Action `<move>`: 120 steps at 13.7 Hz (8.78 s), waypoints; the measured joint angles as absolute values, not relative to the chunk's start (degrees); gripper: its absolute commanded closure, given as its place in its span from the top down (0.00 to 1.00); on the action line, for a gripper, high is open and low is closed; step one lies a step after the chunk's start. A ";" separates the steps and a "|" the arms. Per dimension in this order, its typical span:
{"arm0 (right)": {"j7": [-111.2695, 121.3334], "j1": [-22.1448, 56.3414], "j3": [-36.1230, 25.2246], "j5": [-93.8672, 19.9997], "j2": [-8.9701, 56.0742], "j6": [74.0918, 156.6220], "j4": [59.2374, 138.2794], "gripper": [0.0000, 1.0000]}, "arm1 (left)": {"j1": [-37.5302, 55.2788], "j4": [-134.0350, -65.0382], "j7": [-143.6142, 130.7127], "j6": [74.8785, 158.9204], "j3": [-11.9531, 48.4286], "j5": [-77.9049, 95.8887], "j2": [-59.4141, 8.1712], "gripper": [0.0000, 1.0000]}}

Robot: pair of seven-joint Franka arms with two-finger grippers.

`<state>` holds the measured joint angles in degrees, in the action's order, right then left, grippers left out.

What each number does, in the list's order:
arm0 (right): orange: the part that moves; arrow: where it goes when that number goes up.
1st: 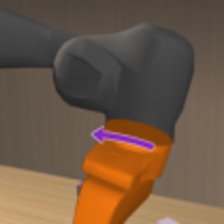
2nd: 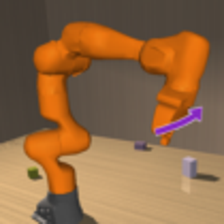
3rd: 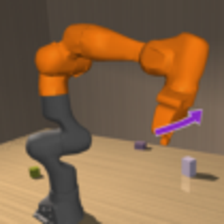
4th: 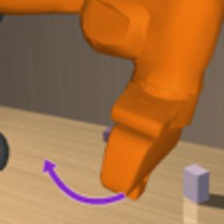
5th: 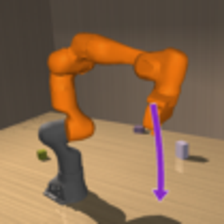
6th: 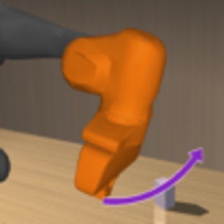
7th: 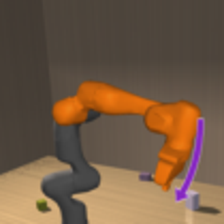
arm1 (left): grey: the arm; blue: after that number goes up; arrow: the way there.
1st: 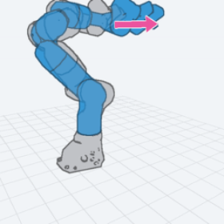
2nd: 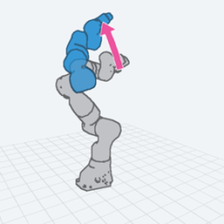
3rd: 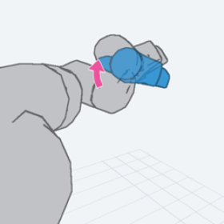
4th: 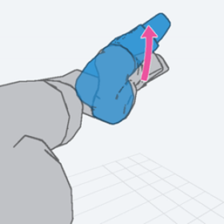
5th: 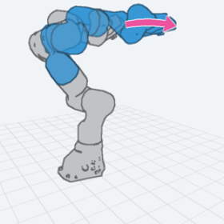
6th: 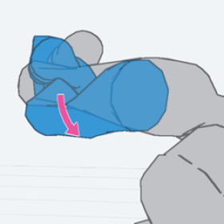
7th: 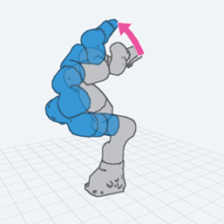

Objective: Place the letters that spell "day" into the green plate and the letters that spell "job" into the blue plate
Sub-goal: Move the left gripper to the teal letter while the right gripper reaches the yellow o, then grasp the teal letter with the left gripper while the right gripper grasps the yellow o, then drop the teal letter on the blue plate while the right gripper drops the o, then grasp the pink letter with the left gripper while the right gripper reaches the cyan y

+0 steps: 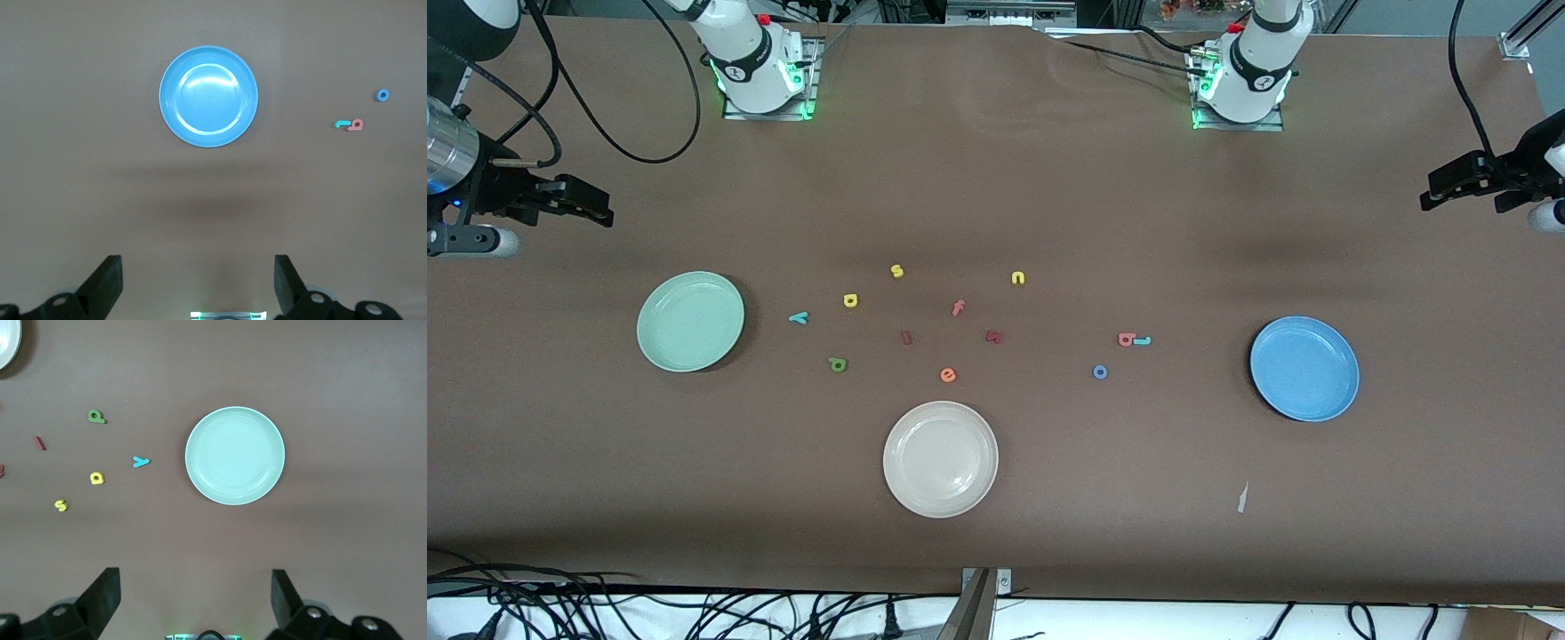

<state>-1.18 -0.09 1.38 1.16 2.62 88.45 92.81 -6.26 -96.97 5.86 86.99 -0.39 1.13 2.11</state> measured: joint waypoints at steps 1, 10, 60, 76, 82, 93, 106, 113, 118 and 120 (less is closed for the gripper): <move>-1.18 -0.09 1.38 1.16 2.63 88.45 92.81 1.00 | -6.43 -97.54 5.86 87.00 -0.46 1.13 1.91 1.00; -1.18 -0.09 1.39 1.16 2.63 88.45 92.82 1.00 | -5.82 -105.65 5.75 98.27 2.76 2.17 0.77 1.00; -21.49 17.45 7.05 -1.29 26.96 146.77 122.13 0.62 | 14.76 -116.47 31.36 150.70 7.25 2.21 -32.88 1.00; -21.52 17.50 7.04 -1.29 27.46 146.87 122.05 0.19 | 18.61 -113.34 36.38 150.64 1.99 2.21 -34.67 0.00; -21.89 17.54 5.54 -1.25 26.07 133.35 114.39 0.15 | 18.69 -112.84 36.51 150.04 1.65 2.21 -34.35 0.00; 4.00 14.47 -10.62 -1.16 24.10 123.14 110.96 0.18 | 6.53 -112.15 49.66 133.50 -1.15 2.19 -26.97 0.00; -4.96 12.20 -2.75 -1.26 28.88 123.09 106.45 1.00 | 4.87 -112.11 55.79 133.49 -4.26 2.19 -26.86 0.47; -11.47 12.25 1.53 -1.26 28.87 135.28 113.63 1.00 | 15.26 -111.52 44.17 133.60 -3.46 17.66 -27.12 0.53; -11.54 12.25 2.03 -1.26 28.85 140.61 117.97 0.88 | 25.06 -109.76 30.60 138.30 -3.25 19.85 -30.18 0.67; -11.54 12.25 2.03 -1.26 28.84 140.69 118.05 0.81 | 26.87 -109.21 30.01 139.91 -3.26 19.85 -31.62 0.66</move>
<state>-11.54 12.25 2.03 -1.26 28.84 140.69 118.05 26.87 -109.21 30.01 139.91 -3.26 19.85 -31.62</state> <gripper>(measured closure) 0.084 0.352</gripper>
